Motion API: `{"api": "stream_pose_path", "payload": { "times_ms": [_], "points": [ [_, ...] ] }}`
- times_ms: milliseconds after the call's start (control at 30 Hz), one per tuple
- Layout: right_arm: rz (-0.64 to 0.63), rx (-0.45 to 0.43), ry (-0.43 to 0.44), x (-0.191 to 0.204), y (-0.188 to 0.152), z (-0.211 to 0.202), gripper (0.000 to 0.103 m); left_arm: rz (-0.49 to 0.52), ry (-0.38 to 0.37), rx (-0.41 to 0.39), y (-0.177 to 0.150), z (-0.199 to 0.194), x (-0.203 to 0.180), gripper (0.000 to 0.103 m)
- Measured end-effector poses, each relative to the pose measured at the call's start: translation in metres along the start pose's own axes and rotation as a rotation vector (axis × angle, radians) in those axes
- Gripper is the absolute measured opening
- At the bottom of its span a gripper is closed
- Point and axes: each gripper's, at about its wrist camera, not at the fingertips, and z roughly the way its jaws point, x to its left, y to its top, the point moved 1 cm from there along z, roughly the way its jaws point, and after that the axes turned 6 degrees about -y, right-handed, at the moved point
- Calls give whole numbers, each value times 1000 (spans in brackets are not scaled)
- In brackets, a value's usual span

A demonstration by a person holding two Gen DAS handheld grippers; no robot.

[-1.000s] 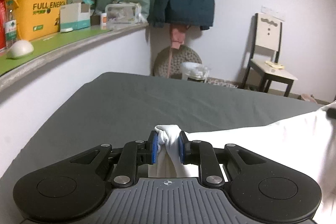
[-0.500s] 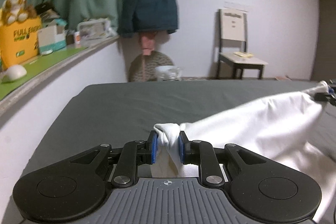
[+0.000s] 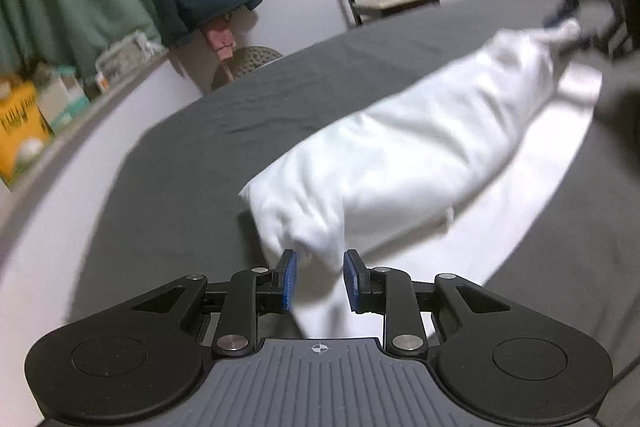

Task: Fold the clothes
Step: 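Lift the hem with both grippers and fold it over toward the collar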

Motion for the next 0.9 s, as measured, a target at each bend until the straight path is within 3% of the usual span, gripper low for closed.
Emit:
{"api": "stream_pose_path", "payload": {
  "times_ms": [33,67,133,233,333,400,500,567,600,633,667,700,733,833,900],
  "points": [
    [-41,16,-17,6,2,0,49,67,28,11,1,-2,-5,47],
    [-87,32,-41,12,5,0,52,157,61,15,1,-5,-12,57],
    [-164,46,-83,22,9,-1,60,343,133,-2,2,-11,-27,94],
    [-246,42,-124,32,17,1,60,530,189,-35,6,-15,-43,97],
    [-324,30,-132,41,21,10,60,596,198,19,18,-6,-42,97],
    [-380,34,-130,48,22,19,60,741,233,36,20,1,-48,97],
    [-439,32,-106,55,20,29,56,956,217,81,11,10,-60,97],
    [-469,44,-77,58,19,37,48,1008,190,122,7,17,-66,93],
    [-481,50,-62,60,17,39,41,1012,180,140,7,20,-66,80],
    [-485,53,-46,60,15,39,33,1001,166,155,8,20,-65,61],
    [-485,55,-27,60,15,40,30,989,152,170,10,21,-64,53],
    [-479,53,-13,59,15,40,24,978,138,185,11,21,-63,31],
    [-471,46,-3,57,15,38,17,967,129,192,12,20,-63,24],
    [-437,22,11,41,16,32,12,945,139,154,11,5,-60,18],
    [-413,6,-31,24,20,32,11,930,146,129,10,-5,-58,18]
  ]
}}
